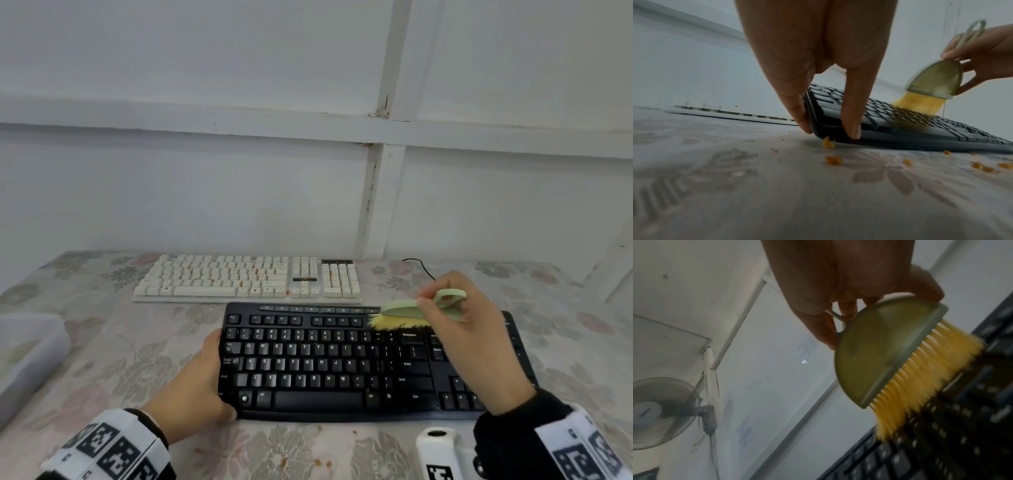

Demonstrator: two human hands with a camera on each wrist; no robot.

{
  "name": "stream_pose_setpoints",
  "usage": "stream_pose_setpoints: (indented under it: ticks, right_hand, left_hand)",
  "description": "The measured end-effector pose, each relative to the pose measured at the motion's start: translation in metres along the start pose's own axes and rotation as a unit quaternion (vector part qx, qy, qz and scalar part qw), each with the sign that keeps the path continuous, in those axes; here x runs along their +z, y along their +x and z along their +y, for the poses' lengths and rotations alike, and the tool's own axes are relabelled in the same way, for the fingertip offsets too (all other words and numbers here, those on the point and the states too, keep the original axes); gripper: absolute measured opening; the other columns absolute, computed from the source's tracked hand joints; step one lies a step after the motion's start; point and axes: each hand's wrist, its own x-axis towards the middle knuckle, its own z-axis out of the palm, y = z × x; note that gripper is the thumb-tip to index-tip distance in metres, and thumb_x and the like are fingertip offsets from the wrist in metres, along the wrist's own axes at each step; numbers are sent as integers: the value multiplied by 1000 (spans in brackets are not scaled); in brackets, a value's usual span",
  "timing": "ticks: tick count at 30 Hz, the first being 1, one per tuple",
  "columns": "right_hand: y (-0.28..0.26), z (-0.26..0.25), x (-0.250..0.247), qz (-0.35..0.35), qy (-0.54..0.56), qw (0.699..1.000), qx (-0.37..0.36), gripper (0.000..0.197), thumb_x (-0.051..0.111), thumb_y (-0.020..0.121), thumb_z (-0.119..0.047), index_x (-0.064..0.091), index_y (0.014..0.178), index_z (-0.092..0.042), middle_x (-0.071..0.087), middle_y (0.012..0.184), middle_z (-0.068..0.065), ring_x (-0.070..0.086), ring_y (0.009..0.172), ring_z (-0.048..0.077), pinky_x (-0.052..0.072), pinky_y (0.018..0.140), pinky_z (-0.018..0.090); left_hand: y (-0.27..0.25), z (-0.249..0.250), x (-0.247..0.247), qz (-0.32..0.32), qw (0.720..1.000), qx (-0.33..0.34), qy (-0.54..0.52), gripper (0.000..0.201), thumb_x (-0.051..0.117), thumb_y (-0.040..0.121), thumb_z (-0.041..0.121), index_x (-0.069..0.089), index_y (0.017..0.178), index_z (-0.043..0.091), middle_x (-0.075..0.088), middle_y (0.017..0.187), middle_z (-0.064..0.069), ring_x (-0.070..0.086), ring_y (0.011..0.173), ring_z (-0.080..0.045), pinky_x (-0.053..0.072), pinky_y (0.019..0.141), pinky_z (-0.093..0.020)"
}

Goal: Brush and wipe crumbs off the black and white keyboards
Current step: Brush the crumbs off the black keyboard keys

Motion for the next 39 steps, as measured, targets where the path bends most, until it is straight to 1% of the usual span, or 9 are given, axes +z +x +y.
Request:
stream_pose_setpoints:
  ticks: [5,10,16,20,25,28,30,33,39]
  right_hand:
    - [4,8,-7,-37,102,994,28,11,64,86,-5,60,78,-12,60,77,-2,53,68,3,42,64,8]
    - [10,27,-27,1,39,998,42,15,64,86,-9,60,75,-17,61,72,-3,51,65,5,39,58,9]
    - [13,34,-40,-24,44,998,41,11,64,86,-11,60,77,-15,63,85,13,55,74,13,42,64,12]
    - [18,43,-59,47,-4,998,41,9,67,85,-14,61,78,-16,66,84,9,60,84,27,42,65,10]
    - [12,45,-67,21,49,996,68,67,71,51,-75,63,81,-16,68,88,13,62,82,29,49,71,27]
    - [11,42,-67,67,-12,995,73,27,72,78,-40,60,78,-16,64,83,13,59,85,36,45,66,21]
    - [14,29,-59,103,-43,992,58,11,65,86,-15,58,77,-16,63,78,3,59,83,28,40,62,13]
    - [10,-6,-18,57,15,998,10,14,64,86,-9,57,75,-15,62,75,-2,55,66,6,40,62,12]
    - [-19,-71,96,-137,66,988,-32,14,58,91,-20,53,78,-22,57,73,-9,55,69,2,47,68,20]
  left_hand:
    - [-3,4,0,9,1000,14,6,91,66,66,-7,9,123,35,52,101,6,57,81,-12,45,62,-11]
    - [-2,4,-1,4,1000,9,8,91,67,64,-8,11,122,36,51,106,6,56,85,-13,45,62,-12]
    - [-2,3,0,7,1000,3,-2,92,65,64,-11,11,123,35,56,98,1,58,80,-13,43,57,-8]
    - [-2,1,0,1,1000,-2,-4,92,66,65,-8,11,123,36,57,99,2,59,82,-11,43,58,-9]
    - [-2,1,0,7,1000,5,5,92,67,65,-7,10,123,36,55,101,2,59,83,-13,44,60,-10]
    - [-1,0,0,4,1000,0,3,92,67,65,-7,10,124,36,55,100,3,58,82,-11,43,59,-9]
    - [-1,0,0,3,1000,-2,4,93,67,66,-5,9,126,35,56,99,4,58,81,-9,43,58,-9]
    - [-2,0,0,2,1000,-2,10,93,67,67,-2,10,132,30,56,97,4,59,80,-11,44,59,-11]
    - [0,0,0,12,999,-2,30,90,68,68,-1,10,129,31,54,97,8,57,80,-8,44,60,-12]
